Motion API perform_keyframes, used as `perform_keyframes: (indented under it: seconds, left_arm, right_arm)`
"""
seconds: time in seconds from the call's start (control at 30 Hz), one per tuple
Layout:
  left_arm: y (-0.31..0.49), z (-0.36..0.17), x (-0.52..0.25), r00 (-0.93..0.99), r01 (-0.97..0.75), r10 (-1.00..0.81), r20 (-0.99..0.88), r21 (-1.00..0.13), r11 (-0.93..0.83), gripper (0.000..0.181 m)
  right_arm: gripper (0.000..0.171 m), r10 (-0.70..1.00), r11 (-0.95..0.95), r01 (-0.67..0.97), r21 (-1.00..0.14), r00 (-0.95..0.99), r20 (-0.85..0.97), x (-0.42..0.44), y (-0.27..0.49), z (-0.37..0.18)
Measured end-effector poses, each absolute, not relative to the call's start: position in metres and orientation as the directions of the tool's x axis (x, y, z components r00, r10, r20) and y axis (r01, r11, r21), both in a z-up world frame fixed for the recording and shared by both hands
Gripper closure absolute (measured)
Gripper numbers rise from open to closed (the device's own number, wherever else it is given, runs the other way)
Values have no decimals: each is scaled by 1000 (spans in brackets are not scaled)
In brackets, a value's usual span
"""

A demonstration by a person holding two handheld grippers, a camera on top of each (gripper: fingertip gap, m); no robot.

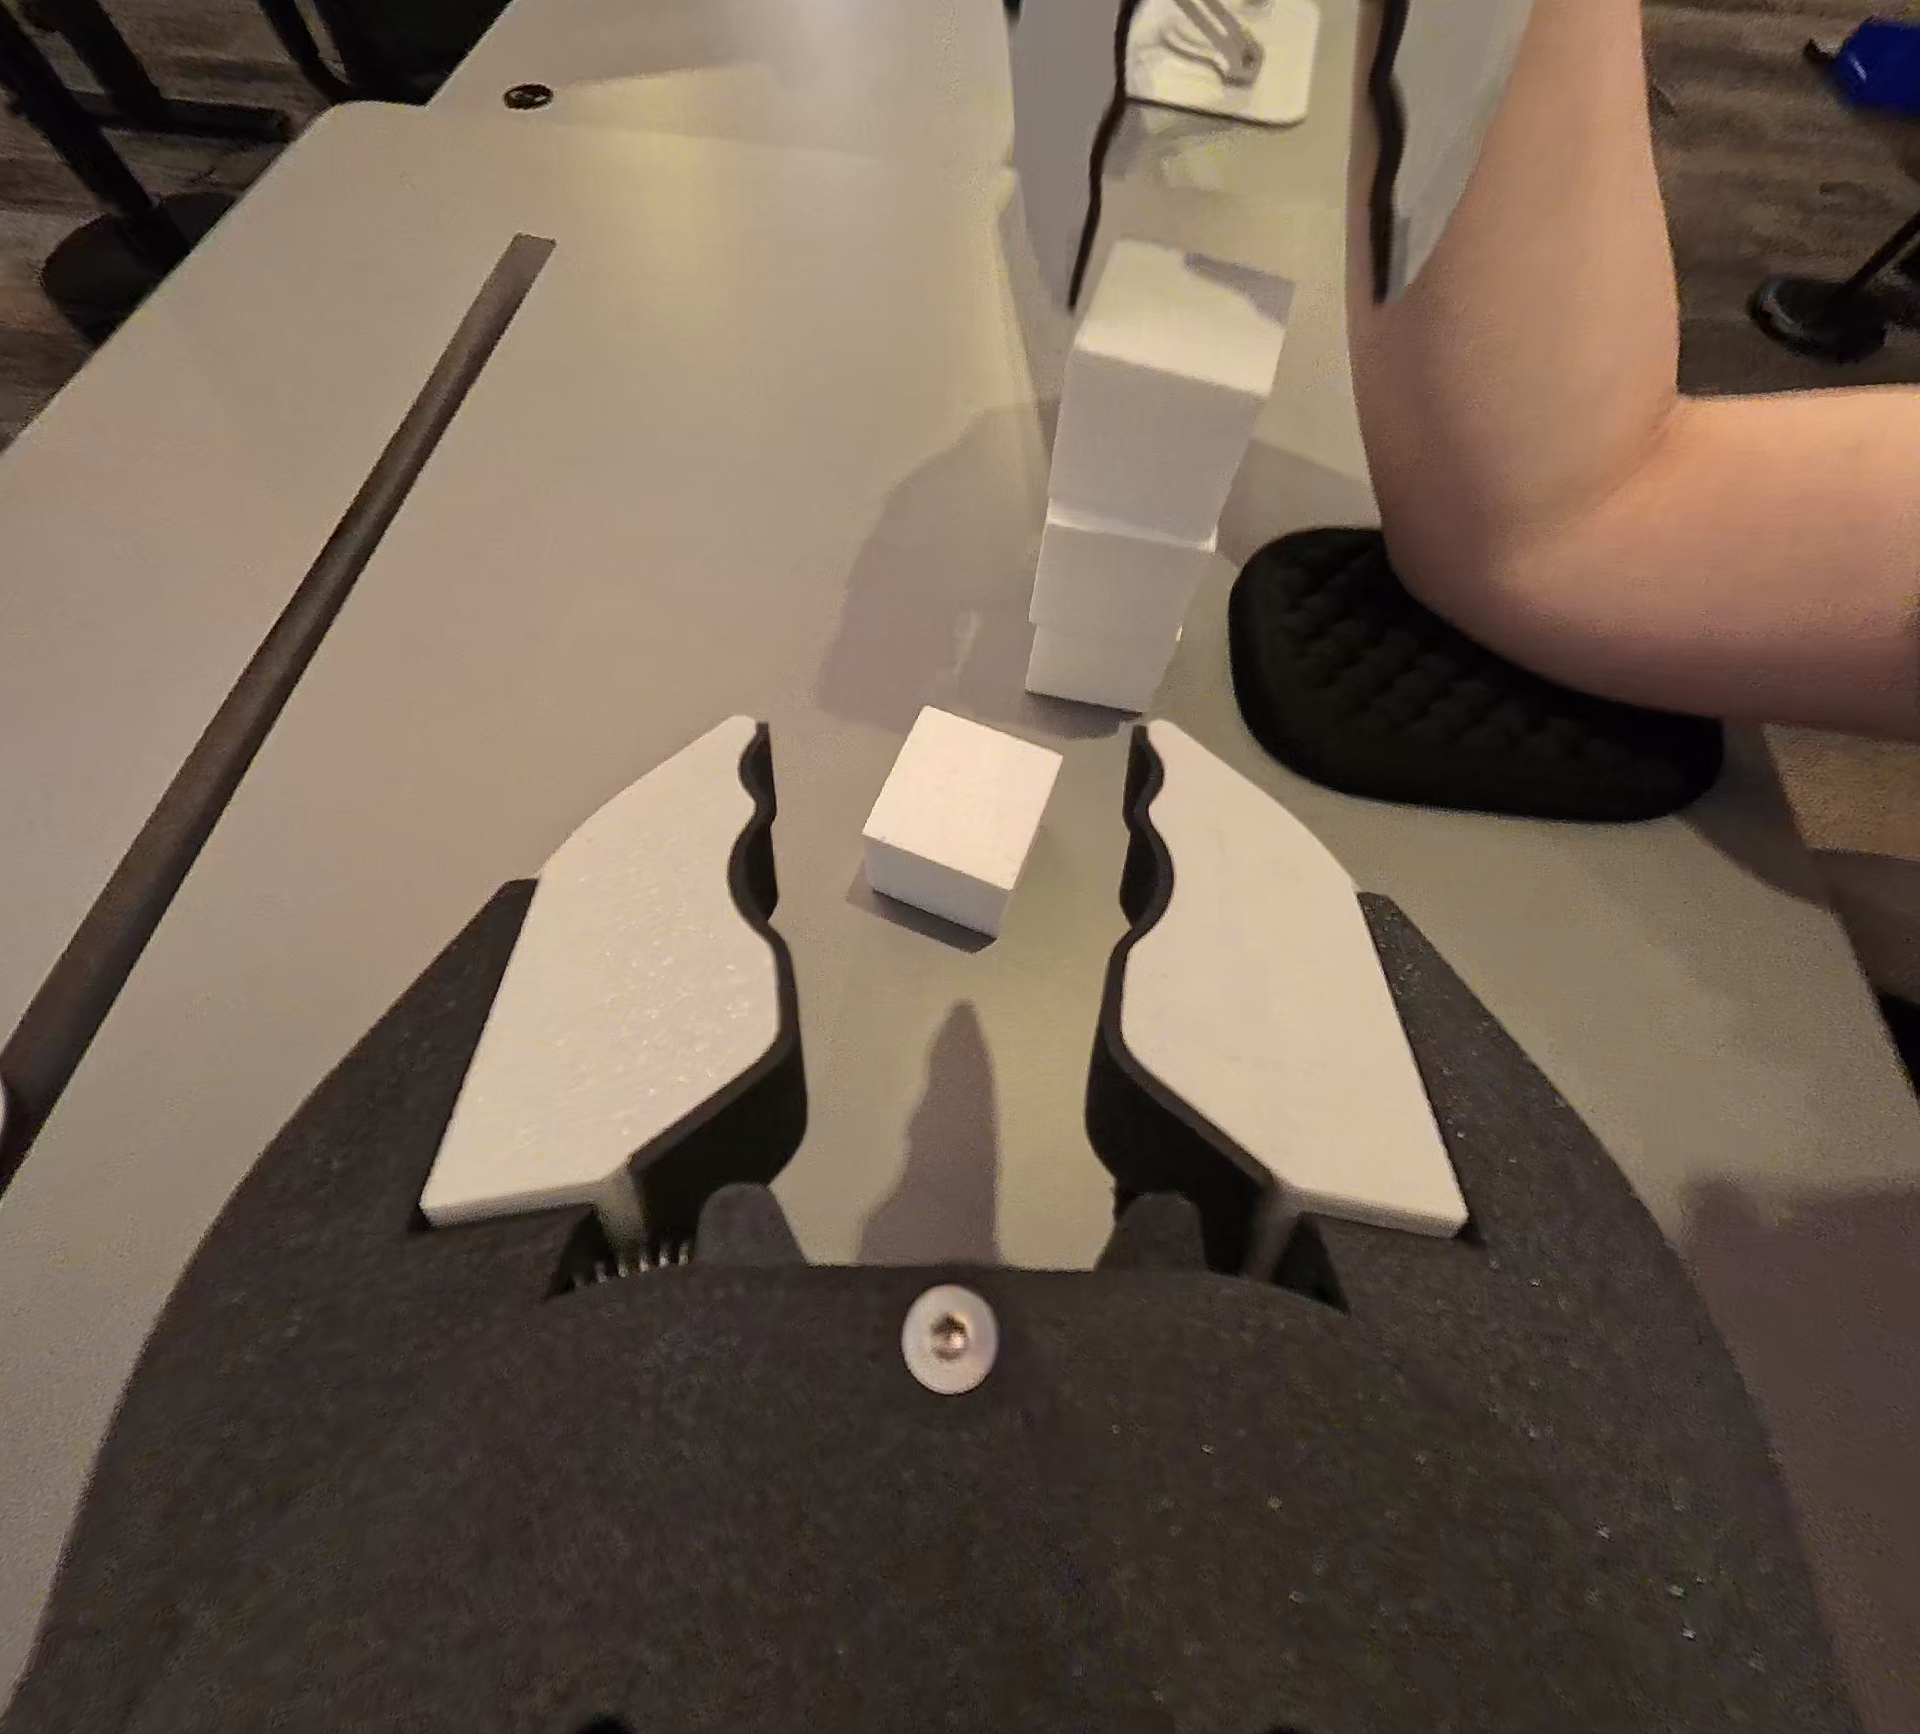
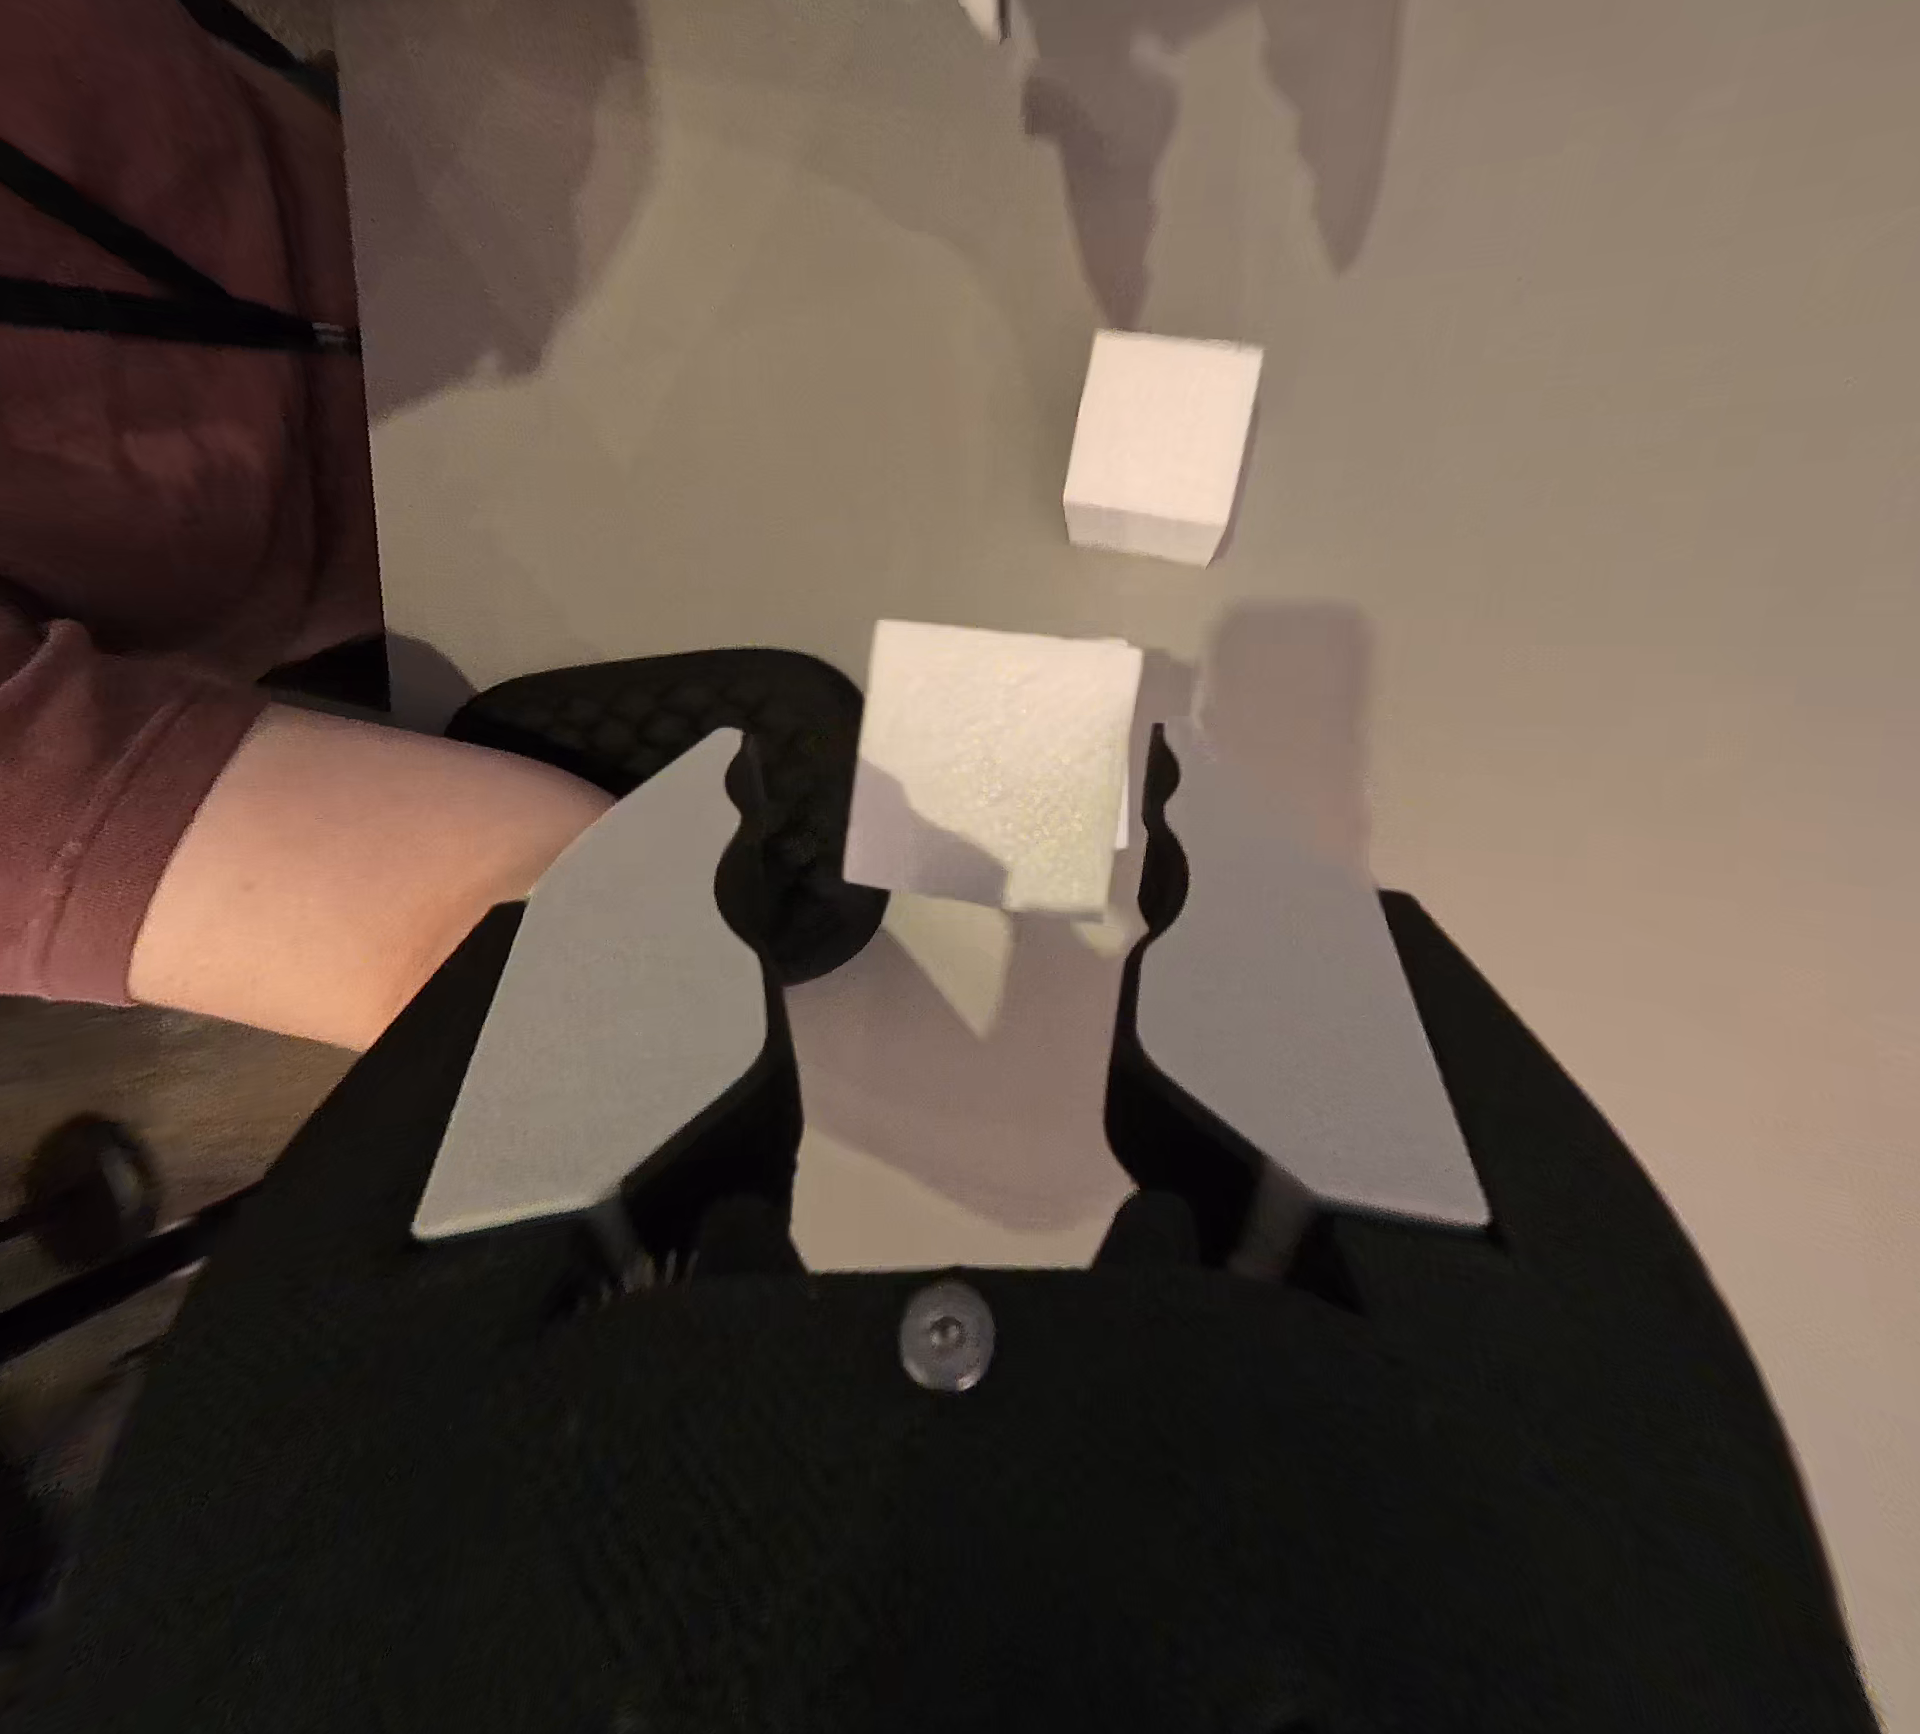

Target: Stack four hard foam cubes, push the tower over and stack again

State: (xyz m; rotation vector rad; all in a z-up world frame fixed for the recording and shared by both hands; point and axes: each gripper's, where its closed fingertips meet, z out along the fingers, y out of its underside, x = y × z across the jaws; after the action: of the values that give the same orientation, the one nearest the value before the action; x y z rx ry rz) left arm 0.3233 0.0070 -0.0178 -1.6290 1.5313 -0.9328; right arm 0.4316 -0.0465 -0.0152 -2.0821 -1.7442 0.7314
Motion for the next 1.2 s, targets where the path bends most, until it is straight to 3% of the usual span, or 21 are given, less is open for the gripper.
perform_keyframes:
  seconds: [0.17,0.3,0.43,0.8,0.93,1.2]
  left_arm:
    - [10,-52,342,-44,-455,-998,43,-890,-19,108]
    - [11,-78,349,-82,-443,-991,105,-894,-58,107]
    - [6,-94,358,-116,-430,-978,175,-896,-110,109]
    - [0,-131,361,-128,-550,-984,122,-834,-32,109]
    - [-2,-139,363,-130,-591,-987,94,-807,1,117]
    - [4,-113,358,-99,-582,-995,15,-812,46,121]
  right_arm:
    - [90,994,61,627,-777,29,101,423,-51,41]
    - [87,975,191,487,-852,8,222,419,-61,77]
    - [87,961,256,442,-860,-23,274,418,-71,85]
    - [87,963,259,423,-868,-40,267,420,-73,85]
    - [87,962,263,414,-871,-51,266,421,-74,85]
    - [87,958,284,372,-884,-62,282,427,-80,89]
